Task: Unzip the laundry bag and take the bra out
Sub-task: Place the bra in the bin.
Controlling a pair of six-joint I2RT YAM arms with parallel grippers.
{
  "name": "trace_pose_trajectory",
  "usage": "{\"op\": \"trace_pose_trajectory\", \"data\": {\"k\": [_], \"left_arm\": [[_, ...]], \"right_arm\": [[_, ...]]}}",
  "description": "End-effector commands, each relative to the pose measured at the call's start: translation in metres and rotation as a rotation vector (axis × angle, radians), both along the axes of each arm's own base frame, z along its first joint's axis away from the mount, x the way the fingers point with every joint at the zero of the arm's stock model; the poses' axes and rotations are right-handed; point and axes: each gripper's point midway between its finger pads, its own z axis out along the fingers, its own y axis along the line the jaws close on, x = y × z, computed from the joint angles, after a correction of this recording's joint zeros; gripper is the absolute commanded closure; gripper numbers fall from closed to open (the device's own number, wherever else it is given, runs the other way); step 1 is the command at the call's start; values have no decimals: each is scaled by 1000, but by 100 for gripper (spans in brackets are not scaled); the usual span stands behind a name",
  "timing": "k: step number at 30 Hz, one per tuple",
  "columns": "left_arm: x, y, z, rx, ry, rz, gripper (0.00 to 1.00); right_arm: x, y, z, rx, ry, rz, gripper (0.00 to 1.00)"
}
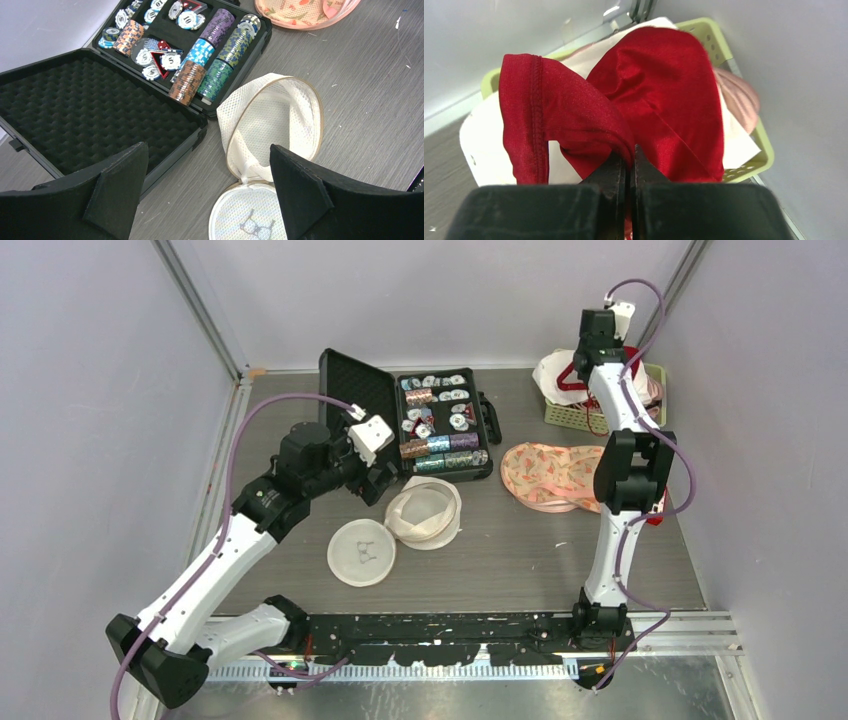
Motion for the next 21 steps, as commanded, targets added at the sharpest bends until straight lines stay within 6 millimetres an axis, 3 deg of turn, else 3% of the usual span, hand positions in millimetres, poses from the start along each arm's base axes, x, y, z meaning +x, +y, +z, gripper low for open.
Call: {"op": "trace_pose_trajectory", "data": {"k": [1,5,9,21], "left_arm": [[-2,6,8,-9,-28,15,8],[-2,6,7,-7,-24,15,8],[-2,6,8,-4,-25,12,8],[-1,5,6,8,-35,0,8]], "right_arm": [[13,-1,7,-31,-40,26,99],[20,5,-6,-11,-20,64,95],[21,8,-14,-2,5,83,76],[1,20,-1,32,47,161,45]]}}
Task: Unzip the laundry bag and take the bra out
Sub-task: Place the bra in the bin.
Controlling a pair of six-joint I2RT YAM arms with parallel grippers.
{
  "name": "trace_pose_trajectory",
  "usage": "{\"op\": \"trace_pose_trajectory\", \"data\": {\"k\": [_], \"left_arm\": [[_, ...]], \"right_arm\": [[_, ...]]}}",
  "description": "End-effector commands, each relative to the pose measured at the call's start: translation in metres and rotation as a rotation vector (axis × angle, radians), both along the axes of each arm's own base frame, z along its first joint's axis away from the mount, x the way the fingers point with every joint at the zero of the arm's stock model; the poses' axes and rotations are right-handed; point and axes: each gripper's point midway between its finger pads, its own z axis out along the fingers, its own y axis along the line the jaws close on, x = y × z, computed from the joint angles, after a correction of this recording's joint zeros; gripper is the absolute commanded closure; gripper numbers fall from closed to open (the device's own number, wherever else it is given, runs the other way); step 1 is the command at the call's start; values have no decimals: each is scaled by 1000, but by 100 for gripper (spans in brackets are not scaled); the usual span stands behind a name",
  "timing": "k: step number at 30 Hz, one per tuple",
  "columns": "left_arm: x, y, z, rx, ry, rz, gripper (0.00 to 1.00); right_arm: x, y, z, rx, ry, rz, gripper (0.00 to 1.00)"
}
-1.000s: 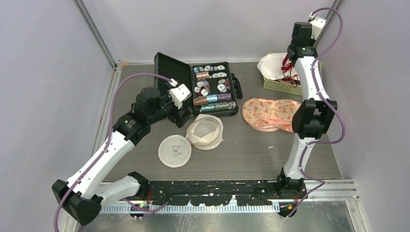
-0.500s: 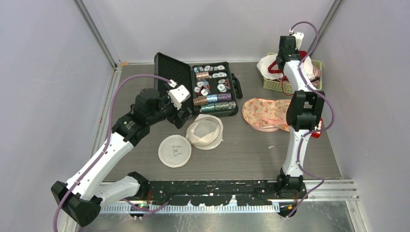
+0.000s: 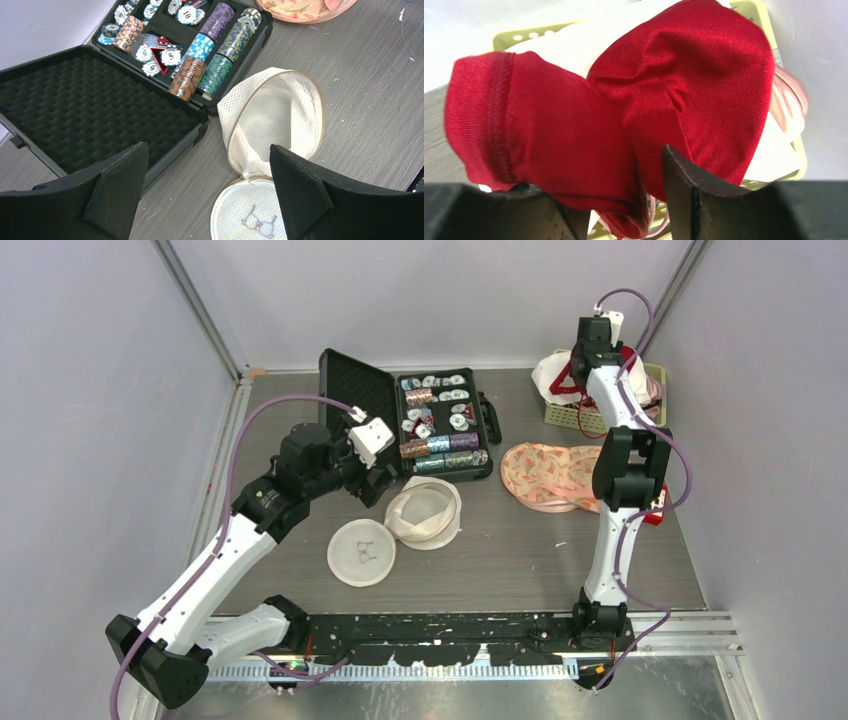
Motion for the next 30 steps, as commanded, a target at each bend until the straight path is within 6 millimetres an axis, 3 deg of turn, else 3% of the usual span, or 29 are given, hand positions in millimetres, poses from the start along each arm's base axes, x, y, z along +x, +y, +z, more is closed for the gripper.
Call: {"op": "trace_pose_trajectory", "data": {"k": [1,5,10,18,26,30], "left_arm": [[1,2,8,-9,-35,0,8],[1,2,7,-9,-35,-2,8],[1,2,7,-7,-38,-5,8],[0,1,5,-6,-32,-10,9],[-2,3,4,-3,-23,-8,9],[-3,4,4,3,-21,-7,9]], "right_arm": [[-10,6,46,19,-59,51,43],[-16,11,51,40,-45,98,34],[-19,15,56,52,-47,140,33],[-3,-6,53,42,-49,114,34],[12,-16,22,78,-6,146,27],[14,-21,4,83,32,152,30]]}}
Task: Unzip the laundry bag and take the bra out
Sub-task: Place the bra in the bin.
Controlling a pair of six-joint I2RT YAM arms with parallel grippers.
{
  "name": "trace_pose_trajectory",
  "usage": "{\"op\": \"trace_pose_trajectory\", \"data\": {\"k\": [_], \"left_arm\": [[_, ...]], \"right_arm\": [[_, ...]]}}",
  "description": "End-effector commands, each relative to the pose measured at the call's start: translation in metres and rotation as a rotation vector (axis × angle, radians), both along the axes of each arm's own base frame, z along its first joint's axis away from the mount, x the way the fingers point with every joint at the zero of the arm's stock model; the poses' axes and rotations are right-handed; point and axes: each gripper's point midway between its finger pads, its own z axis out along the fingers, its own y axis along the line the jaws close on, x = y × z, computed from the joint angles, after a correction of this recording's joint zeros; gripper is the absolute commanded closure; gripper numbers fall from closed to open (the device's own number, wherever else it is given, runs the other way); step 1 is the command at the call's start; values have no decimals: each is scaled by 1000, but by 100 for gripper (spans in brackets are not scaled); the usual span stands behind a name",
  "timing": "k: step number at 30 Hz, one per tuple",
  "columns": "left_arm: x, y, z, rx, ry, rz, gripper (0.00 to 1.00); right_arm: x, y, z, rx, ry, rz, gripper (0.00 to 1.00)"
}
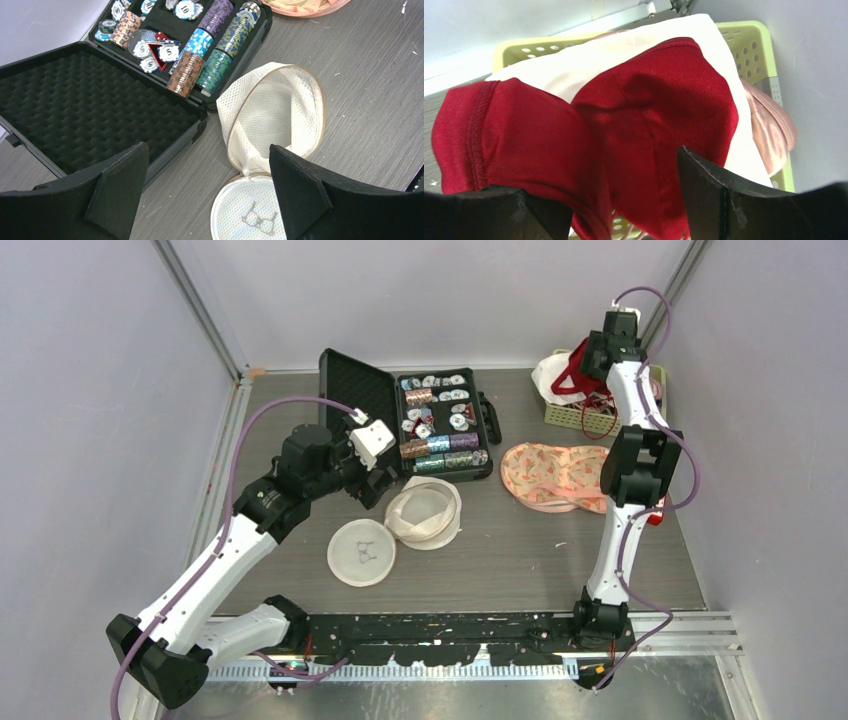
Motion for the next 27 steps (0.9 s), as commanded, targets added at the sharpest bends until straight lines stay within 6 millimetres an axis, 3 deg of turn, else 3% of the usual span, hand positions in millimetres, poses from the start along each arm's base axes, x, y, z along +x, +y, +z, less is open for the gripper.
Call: {"op": "trace_pose_trajectory", "data": {"k": [1,7,16,19,22,27], "left_arm": [[-2,3,10,-10,-26,-1,9],[-2,4,10,-8,-27,2,9],[3,-2,6,-10,-23,-11,9],[4,-3,4,-10,-19,-15,9],[4,-4,4,-7,-19,-20,9],[4,-3,4,0,-21,-18,9]], "right_arm": [[6,-5,-4,-13,13,22,32],[-10,-41,-3,-84,38,-95,50],[-31,-106,35,-142,-39,-258,86],[-28,-115,43,-160,-49,-258,87],[-22,-107,46,-126,-63,-216,83],[-14,-78,51,-68,-78,-111,62]]}}
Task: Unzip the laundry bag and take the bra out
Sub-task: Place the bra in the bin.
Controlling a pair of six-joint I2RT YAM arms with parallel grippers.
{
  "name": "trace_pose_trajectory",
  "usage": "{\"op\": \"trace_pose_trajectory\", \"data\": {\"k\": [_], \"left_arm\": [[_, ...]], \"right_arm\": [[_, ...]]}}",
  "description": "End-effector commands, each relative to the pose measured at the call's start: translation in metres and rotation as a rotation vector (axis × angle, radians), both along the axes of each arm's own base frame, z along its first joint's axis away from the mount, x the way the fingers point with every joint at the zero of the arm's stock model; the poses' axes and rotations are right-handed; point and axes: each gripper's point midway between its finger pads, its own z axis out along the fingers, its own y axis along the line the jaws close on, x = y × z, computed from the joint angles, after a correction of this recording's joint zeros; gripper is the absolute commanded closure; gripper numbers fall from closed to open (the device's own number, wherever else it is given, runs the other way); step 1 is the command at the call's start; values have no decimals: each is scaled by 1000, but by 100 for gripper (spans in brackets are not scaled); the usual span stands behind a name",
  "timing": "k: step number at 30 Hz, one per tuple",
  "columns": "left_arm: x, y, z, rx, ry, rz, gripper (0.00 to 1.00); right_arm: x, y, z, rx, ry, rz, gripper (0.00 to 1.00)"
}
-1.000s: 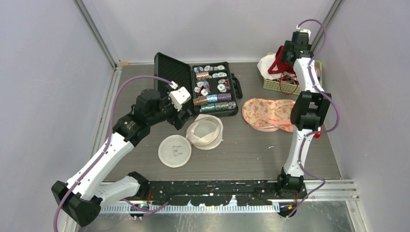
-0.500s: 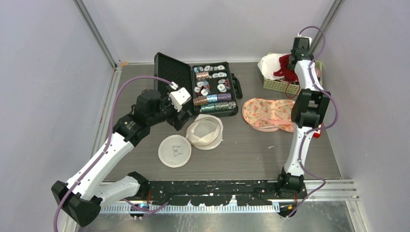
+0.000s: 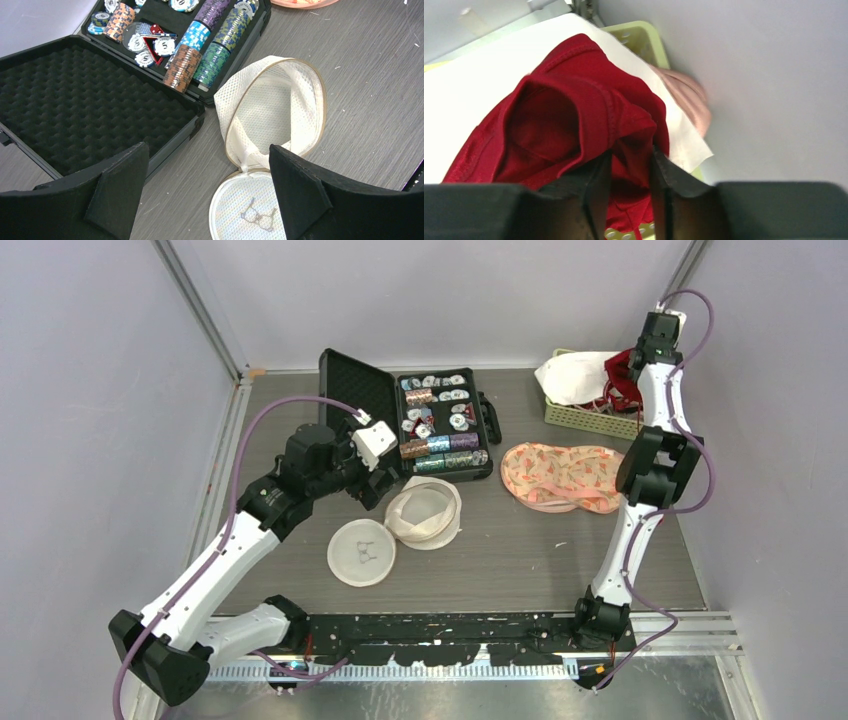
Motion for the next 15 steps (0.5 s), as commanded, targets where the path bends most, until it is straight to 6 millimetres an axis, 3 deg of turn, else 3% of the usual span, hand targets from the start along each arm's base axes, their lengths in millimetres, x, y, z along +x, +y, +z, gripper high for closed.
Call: {"op": "trace_pose_trajectory", "data": {"k": [1,8,13,15], "left_arm": [[4,-2,12,-18,-44,-13,9],[3,-2,10,-18,-43,-16,9],[2,-1,9,-15,-40,-16,10],[2,-1,9,-15,-40,-17,10]], "right_arm": [[9,33,54,17,-106,111,57],[10,66,50,112,-98,206,65],[8,97,47,183,-76,270,49],[7,109,46,198,-71,290,48]]}}
